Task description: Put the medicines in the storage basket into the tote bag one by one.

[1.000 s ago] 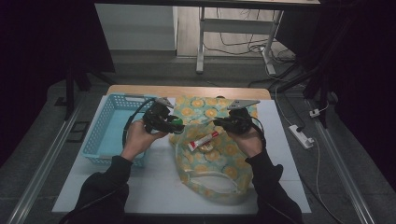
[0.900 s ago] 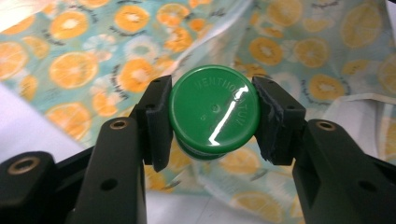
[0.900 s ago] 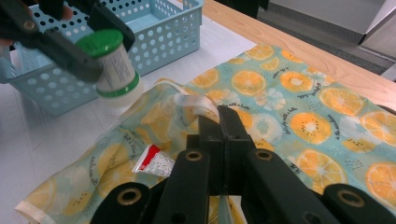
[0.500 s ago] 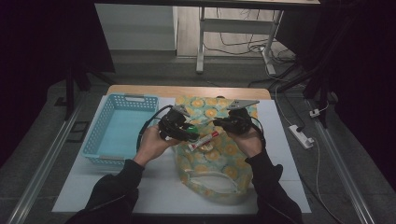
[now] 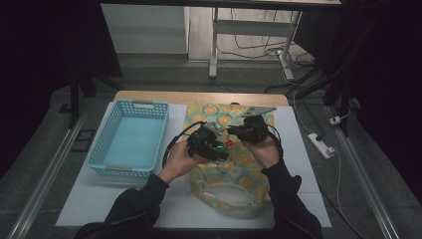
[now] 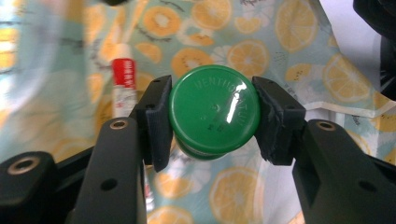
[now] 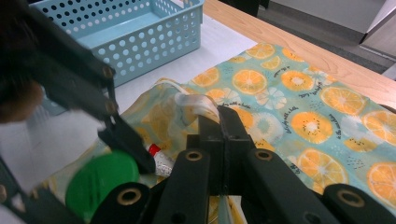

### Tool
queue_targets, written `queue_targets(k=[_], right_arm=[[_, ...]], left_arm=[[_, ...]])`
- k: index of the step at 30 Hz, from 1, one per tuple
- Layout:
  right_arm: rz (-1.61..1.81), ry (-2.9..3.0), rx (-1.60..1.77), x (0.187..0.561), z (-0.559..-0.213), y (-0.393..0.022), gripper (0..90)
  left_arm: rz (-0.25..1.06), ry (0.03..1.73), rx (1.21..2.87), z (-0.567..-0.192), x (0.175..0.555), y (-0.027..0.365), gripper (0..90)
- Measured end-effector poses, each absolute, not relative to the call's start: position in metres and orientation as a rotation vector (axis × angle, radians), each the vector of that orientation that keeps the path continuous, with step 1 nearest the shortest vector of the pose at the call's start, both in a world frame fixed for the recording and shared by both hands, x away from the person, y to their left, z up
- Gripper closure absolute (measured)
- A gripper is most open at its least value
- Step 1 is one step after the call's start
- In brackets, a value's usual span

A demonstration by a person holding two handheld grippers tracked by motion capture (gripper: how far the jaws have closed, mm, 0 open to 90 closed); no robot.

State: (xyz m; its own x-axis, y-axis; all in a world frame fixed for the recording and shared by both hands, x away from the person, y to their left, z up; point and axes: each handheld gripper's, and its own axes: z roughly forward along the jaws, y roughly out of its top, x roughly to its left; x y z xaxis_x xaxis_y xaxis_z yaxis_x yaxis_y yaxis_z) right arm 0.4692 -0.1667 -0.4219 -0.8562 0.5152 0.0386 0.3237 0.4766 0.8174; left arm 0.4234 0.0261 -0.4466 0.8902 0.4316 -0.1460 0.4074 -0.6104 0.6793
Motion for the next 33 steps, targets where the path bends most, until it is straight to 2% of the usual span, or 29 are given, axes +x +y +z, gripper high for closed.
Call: queue_targets(k=[9,25,33], right_arm=[[1.321,2.510,0.721,0.469,-0.422,-0.167,90.0],[1.317,2.512,0.723,0.470,-0.422,-0.168,90.0],[1.321,2.510,0.723,0.469,-0.422,-0.167,90.0]], left_arm=[[0.031,0.565,2.329,-0.464,0.424,0.008,51.6],[0.095,0.561,2.378,-0.490,0.428,-0.001,50.7],[0.091,0.579,2.296,-0.473,0.427,0.010,38.7]])
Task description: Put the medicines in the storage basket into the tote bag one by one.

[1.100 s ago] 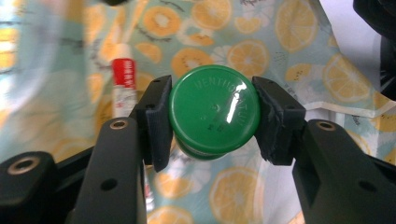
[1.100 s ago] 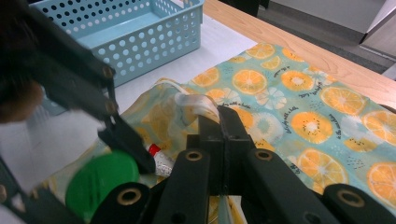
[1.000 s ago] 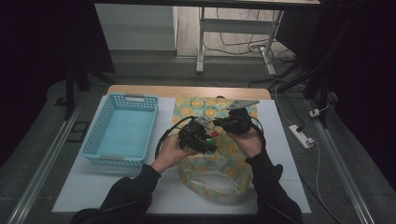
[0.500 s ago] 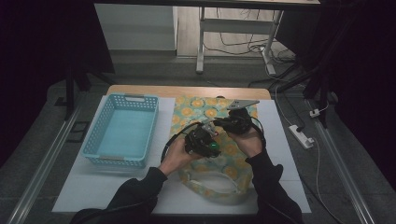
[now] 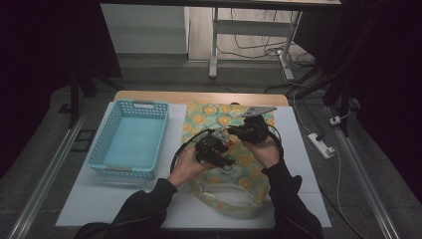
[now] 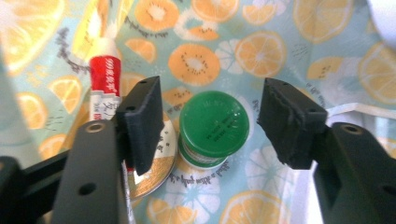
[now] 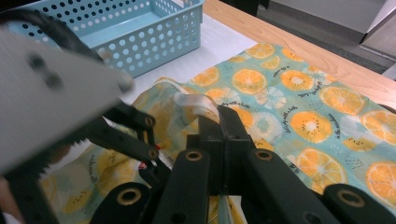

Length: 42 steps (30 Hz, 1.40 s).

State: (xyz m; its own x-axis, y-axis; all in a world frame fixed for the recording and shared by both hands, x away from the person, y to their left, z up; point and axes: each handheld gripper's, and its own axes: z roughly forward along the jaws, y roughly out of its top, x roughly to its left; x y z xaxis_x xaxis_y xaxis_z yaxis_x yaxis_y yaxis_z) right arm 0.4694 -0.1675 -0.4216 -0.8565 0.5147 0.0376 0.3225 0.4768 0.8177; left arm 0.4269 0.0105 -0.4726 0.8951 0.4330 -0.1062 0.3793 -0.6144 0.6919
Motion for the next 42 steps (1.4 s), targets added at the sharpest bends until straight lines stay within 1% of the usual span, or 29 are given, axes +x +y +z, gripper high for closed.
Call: queue_targets(k=[8,21,27,30,36,42], right_arm=[[1.320,2.511,0.715,0.469,-0.421,-0.167,90.0],[1.317,2.513,0.714,0.469,-0.422,-0.167,89.9],[1.312,2.516,0.714,0.469,-0.422,-0.166,90.0],[1.314,2.516,0.717,0.468,-0.422,-0.166,89.9],[1.310,2.520,0.714,0.468,-0.422,-0.166,89.9],[1.315,2.518,0.715,0.468,-0.422,-0.167,89.9]], left_arm=[[0.061,0.584,2.250,-0.463,0.418,0.023,26.5],[0.018,0.619,2.219,-0.466,0.401,0.042,16.7],[-0.009,0.648,2.202,-0.471,0.395,0.048,9.4],[-0.042,0.647,2.184,-0.474,0.393,0.051,5.8],[-0.074,0.617,2.193,-0.478,0.385,0.052,3.7],[-0.065,0.603,2.221,-0.487,0.377,0.048,0.6]])
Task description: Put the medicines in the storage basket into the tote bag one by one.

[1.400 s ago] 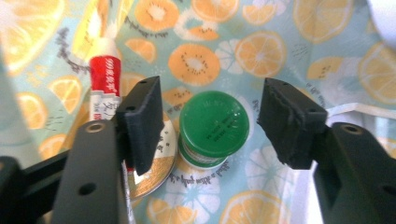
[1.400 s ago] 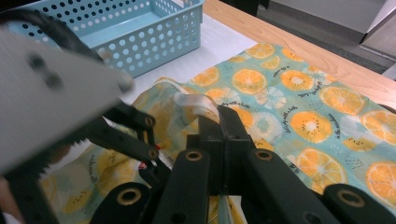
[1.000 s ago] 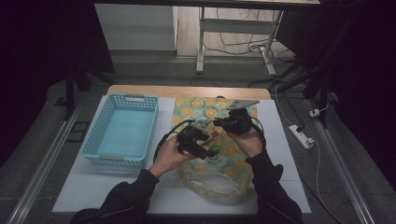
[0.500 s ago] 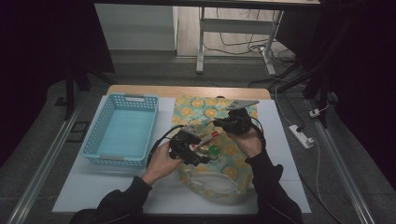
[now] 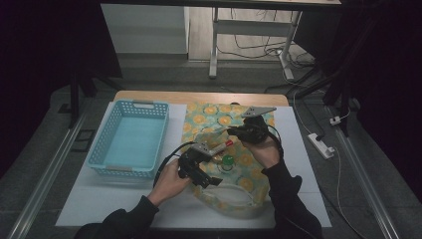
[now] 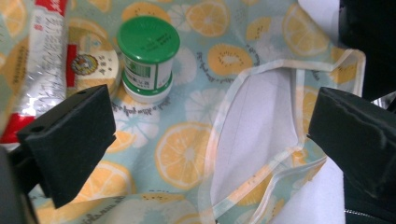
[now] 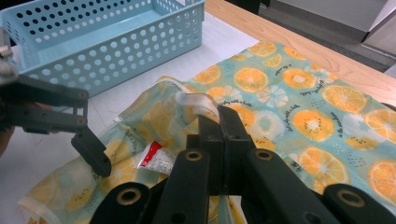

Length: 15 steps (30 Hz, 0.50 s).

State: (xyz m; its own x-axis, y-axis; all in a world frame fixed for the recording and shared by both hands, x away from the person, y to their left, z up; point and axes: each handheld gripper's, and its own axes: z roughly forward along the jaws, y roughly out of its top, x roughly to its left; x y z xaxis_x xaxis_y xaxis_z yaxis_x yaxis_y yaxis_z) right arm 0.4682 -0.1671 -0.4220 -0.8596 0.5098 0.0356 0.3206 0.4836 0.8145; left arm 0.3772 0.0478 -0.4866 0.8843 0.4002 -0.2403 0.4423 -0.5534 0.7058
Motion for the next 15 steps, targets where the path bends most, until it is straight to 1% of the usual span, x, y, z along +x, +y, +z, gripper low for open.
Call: queue_targets(k=[6,9,11,15], right_arm=[[1.316,2.523,0.719,0.468,-0.423,-0.166,89.9],[1.313,2.526,0.711,0.468,-0.423,-0.166,89.9],[1.313,2.526,0.712,0.467,-0.423,-0.166,89.9],[1.315,2.527,0.711,0.467,-0.423,-0.166,89.9]], left_arm=[[-0.034,0.601,2.242,-0.497,0.372,0.041,0.0],[-0.047,0.604,2.284,-0.502,0.371,0.036,0.0],[-0.028,0.615,2.305,-0.506,0.371,0.034,0.0],[-0.030,0.630,2.332,-0.515,0.372,0.031,0.0]])
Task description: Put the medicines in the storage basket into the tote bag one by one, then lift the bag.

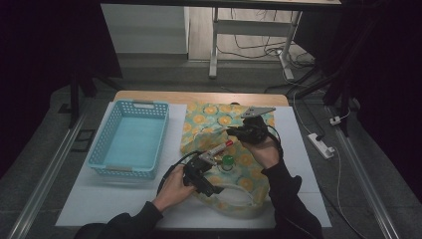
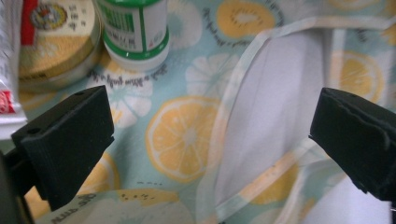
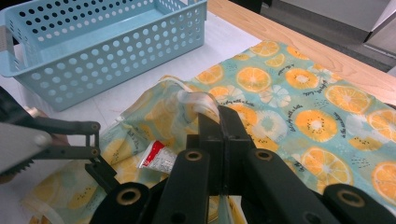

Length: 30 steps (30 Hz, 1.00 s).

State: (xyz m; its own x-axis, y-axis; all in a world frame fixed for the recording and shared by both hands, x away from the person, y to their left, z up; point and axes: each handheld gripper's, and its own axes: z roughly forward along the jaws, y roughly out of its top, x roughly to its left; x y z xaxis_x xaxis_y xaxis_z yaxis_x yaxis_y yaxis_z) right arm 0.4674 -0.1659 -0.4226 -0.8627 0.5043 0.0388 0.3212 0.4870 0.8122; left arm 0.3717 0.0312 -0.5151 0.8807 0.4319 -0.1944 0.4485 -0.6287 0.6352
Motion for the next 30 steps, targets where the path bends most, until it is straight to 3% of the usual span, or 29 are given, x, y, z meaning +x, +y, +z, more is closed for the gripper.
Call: queue_targets(k=[18,24,30], right_arm=[[1.305,2.536,0.707,0.467,-0.425,-0.164,89.9],[1.303,2.539,0.707,0.467,-0.425,-0.164,89.9],[1.299,2.541,0.708,0.467,-0.425,-0.164,89.9]], left_arm=[[0.045,0.650,2.386,-0.533,0.373,0.028,0.9],[0.146,0.630,2.435,-0.532,0.370,0.025,8.9],[0.134,0.623,2.453,-0.528,0.370,0.029,22.4]])
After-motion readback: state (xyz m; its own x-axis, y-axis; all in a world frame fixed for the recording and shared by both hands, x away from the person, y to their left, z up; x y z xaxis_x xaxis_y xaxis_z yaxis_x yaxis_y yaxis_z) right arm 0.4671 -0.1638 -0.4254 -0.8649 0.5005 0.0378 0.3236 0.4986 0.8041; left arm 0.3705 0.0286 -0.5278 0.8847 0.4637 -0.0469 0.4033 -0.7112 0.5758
